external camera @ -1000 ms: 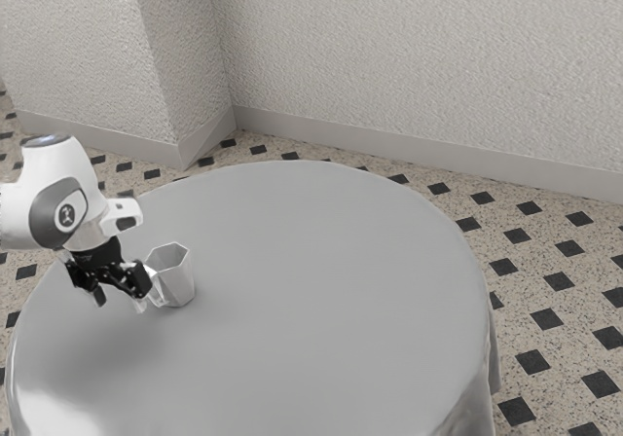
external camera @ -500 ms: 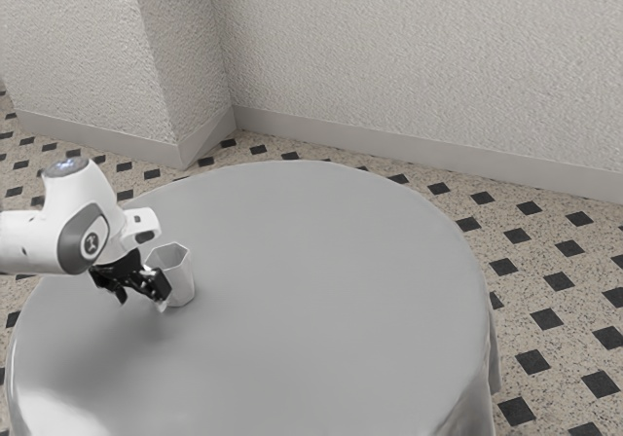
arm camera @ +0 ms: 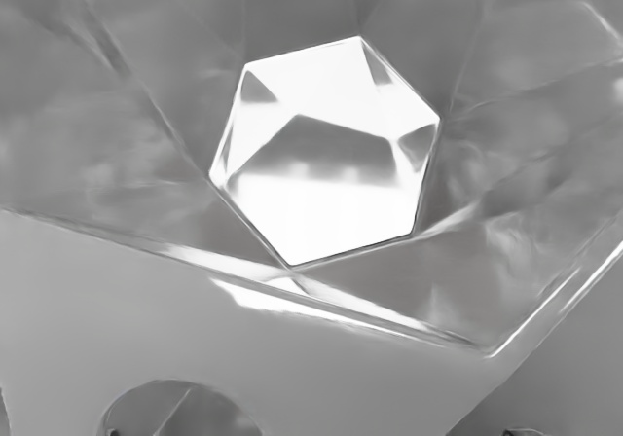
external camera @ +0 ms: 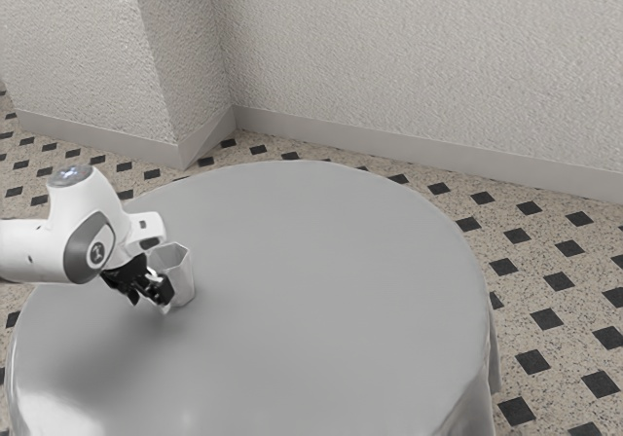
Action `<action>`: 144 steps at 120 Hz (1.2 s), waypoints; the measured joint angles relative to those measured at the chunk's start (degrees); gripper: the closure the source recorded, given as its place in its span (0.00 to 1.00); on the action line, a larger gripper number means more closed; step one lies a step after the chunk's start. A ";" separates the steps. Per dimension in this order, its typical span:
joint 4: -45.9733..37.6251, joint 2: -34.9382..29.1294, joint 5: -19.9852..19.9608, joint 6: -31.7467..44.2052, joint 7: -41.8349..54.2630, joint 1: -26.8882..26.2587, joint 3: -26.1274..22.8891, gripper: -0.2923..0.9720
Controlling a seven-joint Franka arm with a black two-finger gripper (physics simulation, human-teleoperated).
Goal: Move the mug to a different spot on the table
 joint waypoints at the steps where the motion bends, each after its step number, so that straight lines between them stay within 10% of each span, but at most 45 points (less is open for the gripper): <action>1: 0.00 0.00 -0.01 0.05 0.09 0.04 0.00 0.40; 144: -0.63 2.11 -3.80 4.71 4.78 -0.37 0.01 0.69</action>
